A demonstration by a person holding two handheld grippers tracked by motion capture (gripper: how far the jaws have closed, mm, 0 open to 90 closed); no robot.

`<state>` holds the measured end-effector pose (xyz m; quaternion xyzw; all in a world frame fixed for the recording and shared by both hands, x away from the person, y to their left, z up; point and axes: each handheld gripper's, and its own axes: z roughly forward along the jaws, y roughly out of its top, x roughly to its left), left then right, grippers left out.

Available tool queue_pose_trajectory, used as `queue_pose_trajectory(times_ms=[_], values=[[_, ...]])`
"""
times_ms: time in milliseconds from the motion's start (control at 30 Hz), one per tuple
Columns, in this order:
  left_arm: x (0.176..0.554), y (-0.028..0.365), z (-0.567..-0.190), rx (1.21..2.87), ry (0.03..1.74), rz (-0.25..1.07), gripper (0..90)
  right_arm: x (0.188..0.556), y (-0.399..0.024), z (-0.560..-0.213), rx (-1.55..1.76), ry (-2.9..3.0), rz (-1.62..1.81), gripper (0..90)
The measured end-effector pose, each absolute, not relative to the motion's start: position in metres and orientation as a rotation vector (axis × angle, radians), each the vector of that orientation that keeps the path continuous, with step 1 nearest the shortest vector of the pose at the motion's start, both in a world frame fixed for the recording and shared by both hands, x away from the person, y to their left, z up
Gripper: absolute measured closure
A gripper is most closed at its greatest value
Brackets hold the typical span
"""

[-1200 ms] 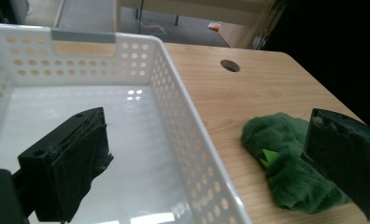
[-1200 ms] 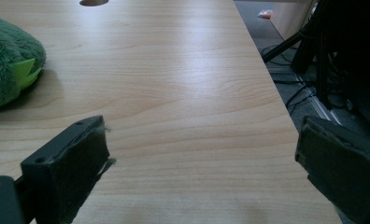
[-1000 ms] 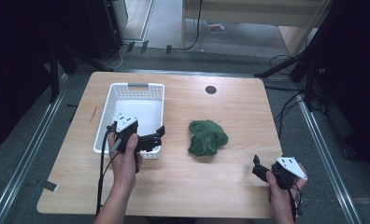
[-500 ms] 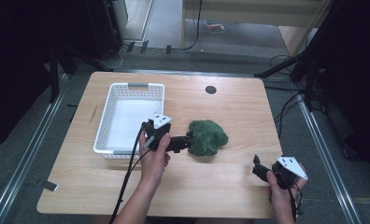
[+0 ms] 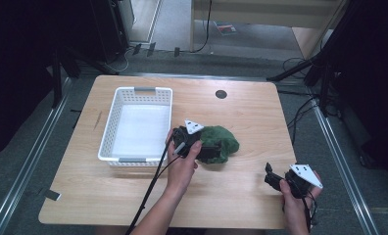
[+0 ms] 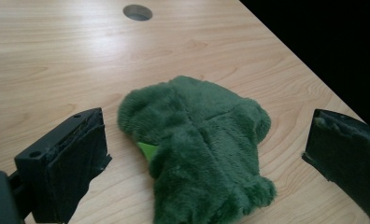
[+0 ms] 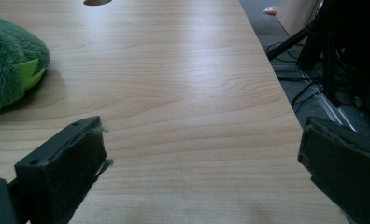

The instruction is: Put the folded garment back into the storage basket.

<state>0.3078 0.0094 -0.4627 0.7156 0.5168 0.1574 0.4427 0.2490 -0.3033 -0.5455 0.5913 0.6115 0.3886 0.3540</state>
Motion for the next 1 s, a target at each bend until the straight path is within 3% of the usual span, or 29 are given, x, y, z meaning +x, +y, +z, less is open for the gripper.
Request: queue_pose_trajectory(times_ms=[600,1000], values=[[0.337,-0.036,-0.503,1.889,1.332,0.319,0.0,0.250,-0.304,-0.546,1.529,1.594,1.012,0.7],[0.342,-0.049,-0.524,1.899,1.354,0.449,0.0,0.250,-0.304,-0.546,1.536,1.594,1.016,0.6]])
